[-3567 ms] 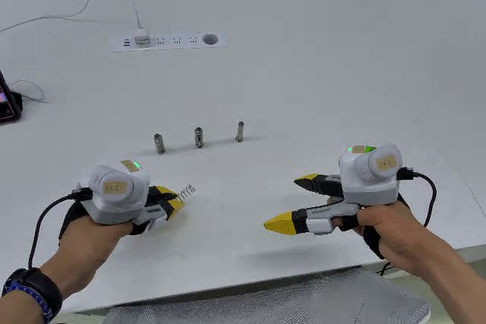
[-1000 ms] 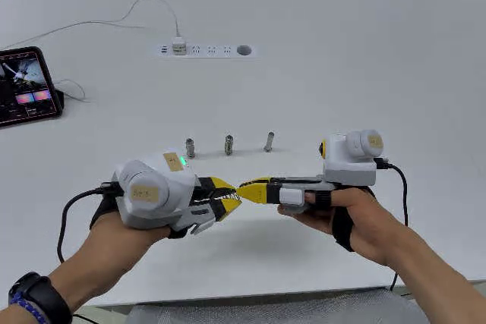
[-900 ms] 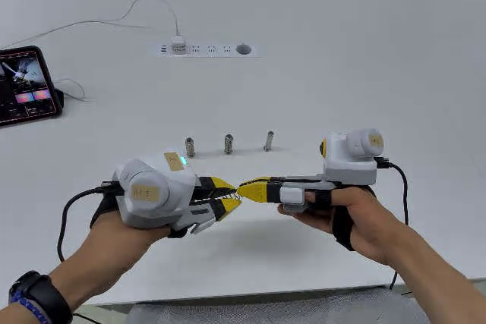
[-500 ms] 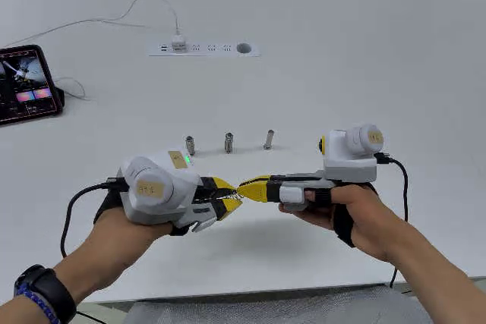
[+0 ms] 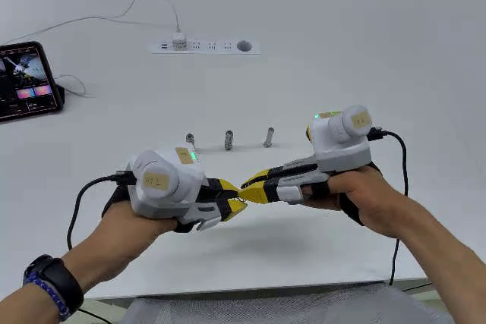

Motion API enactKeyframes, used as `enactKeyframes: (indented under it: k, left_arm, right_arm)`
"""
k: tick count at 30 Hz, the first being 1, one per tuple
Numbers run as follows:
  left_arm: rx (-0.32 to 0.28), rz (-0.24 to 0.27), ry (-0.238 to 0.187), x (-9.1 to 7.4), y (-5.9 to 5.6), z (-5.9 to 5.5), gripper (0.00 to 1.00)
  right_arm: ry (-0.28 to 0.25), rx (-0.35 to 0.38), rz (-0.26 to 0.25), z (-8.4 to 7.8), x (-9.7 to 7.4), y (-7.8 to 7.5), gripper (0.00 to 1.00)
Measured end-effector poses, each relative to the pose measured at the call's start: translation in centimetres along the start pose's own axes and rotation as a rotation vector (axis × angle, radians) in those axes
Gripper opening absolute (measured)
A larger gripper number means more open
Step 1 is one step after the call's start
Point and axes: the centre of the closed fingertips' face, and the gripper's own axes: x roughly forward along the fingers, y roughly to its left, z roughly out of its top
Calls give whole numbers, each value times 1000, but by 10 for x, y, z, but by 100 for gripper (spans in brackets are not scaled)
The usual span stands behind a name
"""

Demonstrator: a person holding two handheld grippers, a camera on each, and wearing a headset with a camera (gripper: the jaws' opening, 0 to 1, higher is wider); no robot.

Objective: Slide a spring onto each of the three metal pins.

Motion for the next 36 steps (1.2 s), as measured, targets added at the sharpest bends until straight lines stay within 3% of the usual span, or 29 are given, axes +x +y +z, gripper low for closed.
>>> enactKeyframes:
  k: [4,8,15,22,36]
  left_arm:
    - [-8,-20,-25,5,-3,6,10]
    - [4,-46,-48,8,-8,12,10]
    - [39,-75,-54,12,-14,23,10]
    - [59,-79,-43,11,-13,25,10]
    - [49,-69,-47,13,-13,23,15]
  right_arm:
    - [97,-93,-3,0,-4,6,12]
    - [227,-210,12,-5,-11,11,12]
    - [410,-386,34,-11,-20,10,12]
    - [426,-428,33,-8,-21,8,12]
    - [380,-392,0,-10,-24,2,12]
